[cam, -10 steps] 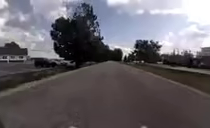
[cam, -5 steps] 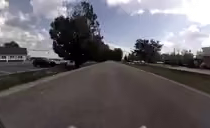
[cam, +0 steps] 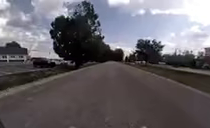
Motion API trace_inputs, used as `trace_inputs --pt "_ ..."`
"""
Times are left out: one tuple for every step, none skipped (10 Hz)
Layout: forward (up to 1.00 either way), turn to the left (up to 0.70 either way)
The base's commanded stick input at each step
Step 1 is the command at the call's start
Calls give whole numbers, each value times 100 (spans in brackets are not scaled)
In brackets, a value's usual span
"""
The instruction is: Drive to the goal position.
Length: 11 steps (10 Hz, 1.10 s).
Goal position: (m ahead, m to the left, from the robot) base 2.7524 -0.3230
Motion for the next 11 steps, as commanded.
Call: trace_inputs --pt "70 0" --pt "70 0" --pt "70 0" --pt "70 0" --pt "70 0" --pt "70 0" --pt "70 0" --pt "70 0" --pt "70 0" --pt "70 0" --pt "70 29"
